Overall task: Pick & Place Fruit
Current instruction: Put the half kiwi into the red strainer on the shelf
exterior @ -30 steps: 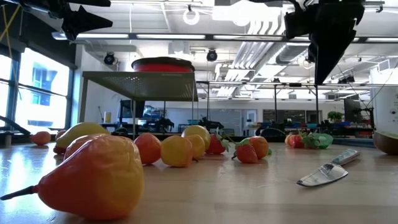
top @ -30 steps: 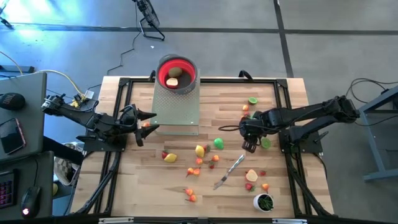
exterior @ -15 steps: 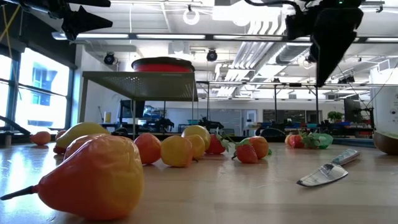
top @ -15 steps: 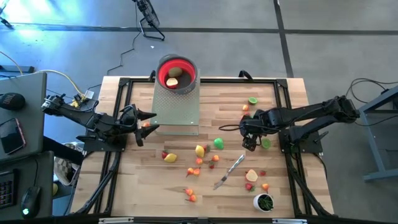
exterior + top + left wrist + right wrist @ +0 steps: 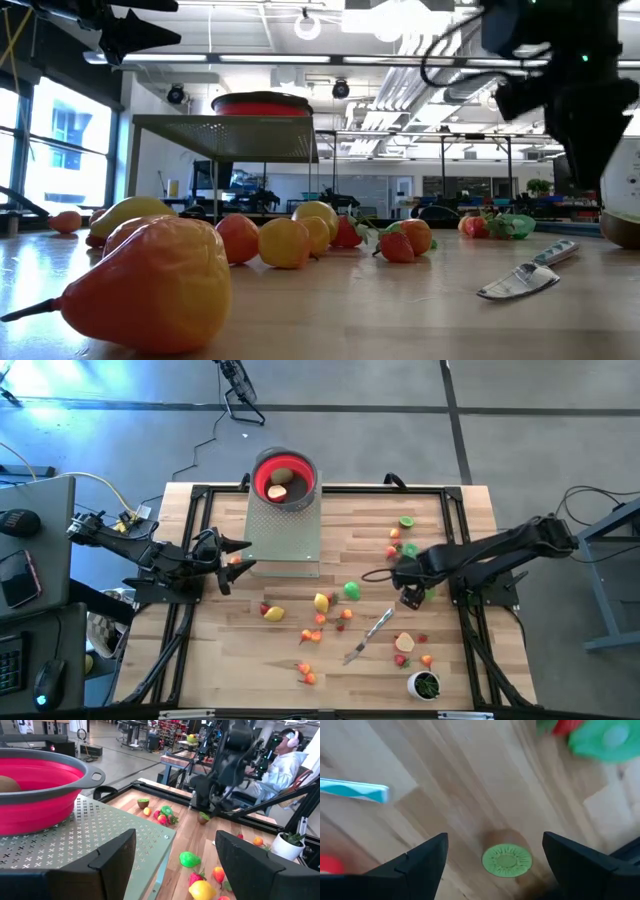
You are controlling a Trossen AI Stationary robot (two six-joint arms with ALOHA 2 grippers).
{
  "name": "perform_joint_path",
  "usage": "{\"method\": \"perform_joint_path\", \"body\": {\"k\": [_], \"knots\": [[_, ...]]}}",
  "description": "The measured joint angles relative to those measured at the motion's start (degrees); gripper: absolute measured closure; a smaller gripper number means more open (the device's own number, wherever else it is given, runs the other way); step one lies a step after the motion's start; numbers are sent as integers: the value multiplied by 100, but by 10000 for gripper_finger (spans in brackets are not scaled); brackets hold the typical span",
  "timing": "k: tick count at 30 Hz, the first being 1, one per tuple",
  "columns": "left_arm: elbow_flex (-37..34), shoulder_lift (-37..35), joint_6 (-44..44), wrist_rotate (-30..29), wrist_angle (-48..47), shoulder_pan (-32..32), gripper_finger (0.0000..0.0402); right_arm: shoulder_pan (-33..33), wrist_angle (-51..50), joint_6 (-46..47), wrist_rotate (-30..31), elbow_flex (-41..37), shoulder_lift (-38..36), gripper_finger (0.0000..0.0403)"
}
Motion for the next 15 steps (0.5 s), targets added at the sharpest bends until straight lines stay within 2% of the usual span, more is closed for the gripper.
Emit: {"method": "perform_joint_path", "body": {"k": [15], "knots": [[0, 0, -22, -36, 9, 1, 135, -5, 240, 153, -121, -902, -4, 86]]}}
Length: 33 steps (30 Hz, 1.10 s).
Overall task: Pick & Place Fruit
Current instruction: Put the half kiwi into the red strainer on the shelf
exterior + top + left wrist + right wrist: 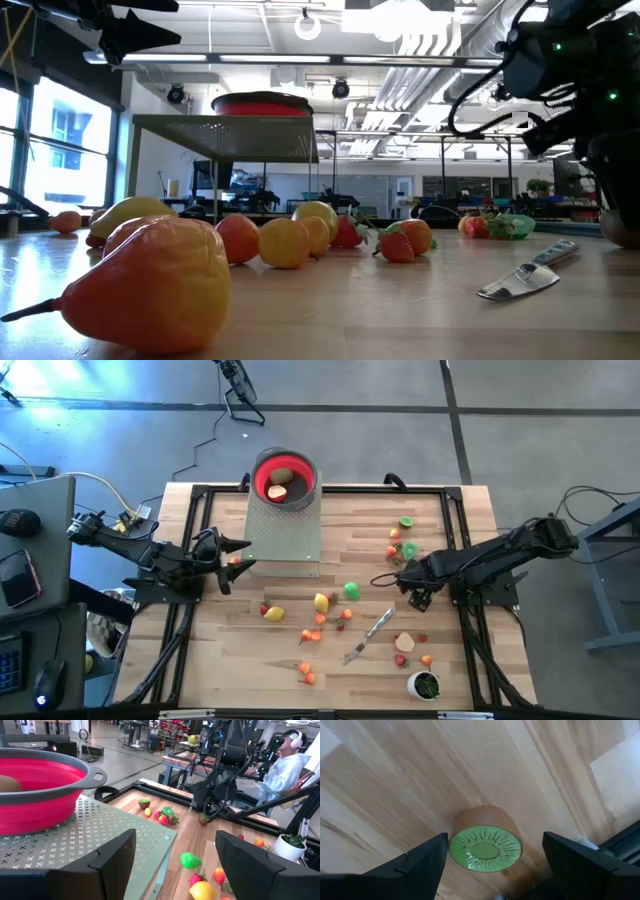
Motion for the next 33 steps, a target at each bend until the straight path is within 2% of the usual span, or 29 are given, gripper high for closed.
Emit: {"method": "perform_joint_path", "body": {"k": [8, 25, 28, 33], "knots": [[0, 2, 0, 0, 0, -1, 135, 0, 531, -2, -55, -355, 0, 86], [0, 0, 0, 7, -4, -1, 135, 0, 613, -20, -139, -374, 0, 86], [0, 1, 0, 8, -6, -1, 135, 0, 615, -22, -139, -374, 0, 98], [0, 0, 0, 17, -7, 0, 135, 0, 615, -22, -141, -374, 0, 138]]}}
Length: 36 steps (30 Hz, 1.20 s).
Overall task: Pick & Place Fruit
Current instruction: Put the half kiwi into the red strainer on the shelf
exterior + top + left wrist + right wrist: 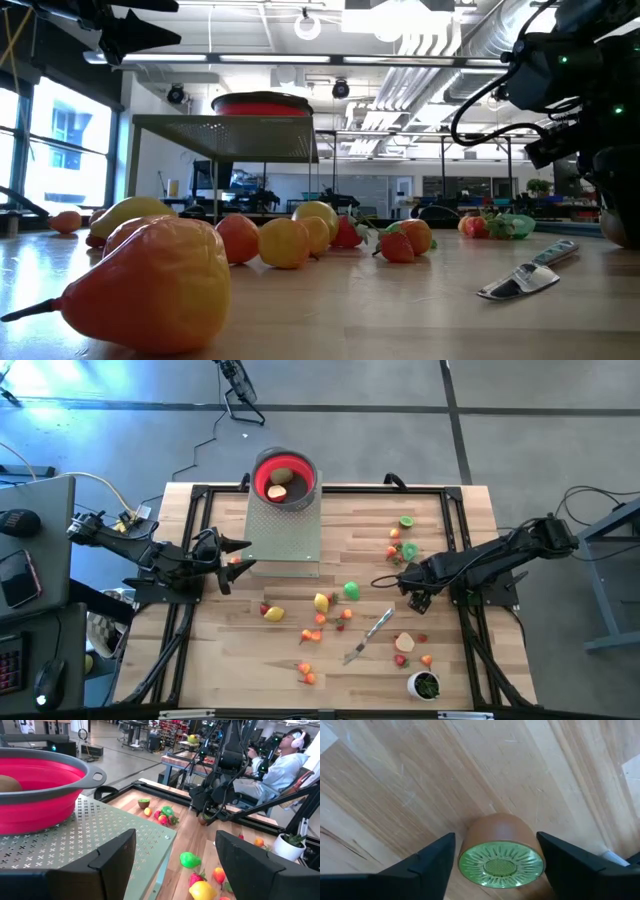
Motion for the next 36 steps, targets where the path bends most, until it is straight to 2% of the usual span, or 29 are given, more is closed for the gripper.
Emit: {"method": "perform_joint_path", "body": {"k": [7, 31, 36], "knots": [[0, 0, 0, 0, -2, 0, 135, 0, 2, 24, -2, 4, 0, 174], [0, 0, 0, -9, -2, -1, 135, 0, 379, 147, -31, 20, -2, 177], [0, 2, 0, -11, -2, -1, 135, 0, 498, -18, 15, 296, -2, 175]]}}
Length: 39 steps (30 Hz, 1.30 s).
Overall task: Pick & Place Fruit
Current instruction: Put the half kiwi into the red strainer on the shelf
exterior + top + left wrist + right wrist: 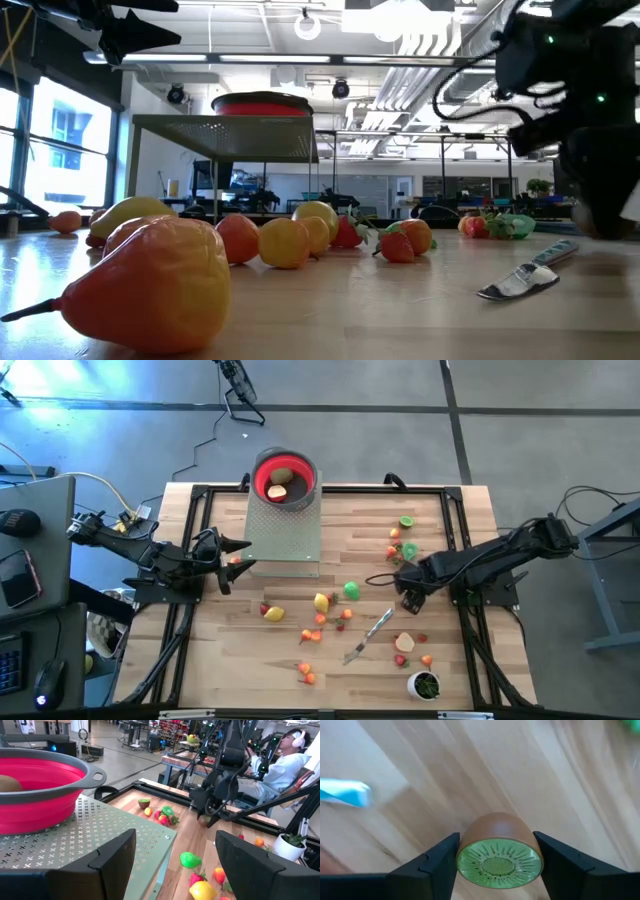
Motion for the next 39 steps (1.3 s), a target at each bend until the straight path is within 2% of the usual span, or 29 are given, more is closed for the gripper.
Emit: {"method": "perform_joint_path", "body": {"k": [12, 18, 24, 31, 39], "knots": [[0, -1, 2, 2, 0, 0, 135, 0, 9, -784, 630, 1287, 0, 176], [0, 0, 22, 2, 0, 2, 135, -31, 359, -1409, 1465, 1859, 0, 176], [0, 0, 22, 2, 0, 1, 135, -281, 1527, -2419, 1906, 2190, 0, 177], [0, -2, 22, 2, -38, 0, 135, -802, 3276, -3583, 1906, 2207, 0, 176], [0, 0, 219, 2, -183, 2, 135, -1368, 4496, -4211, 1906, 2207, 0, 175]]}}
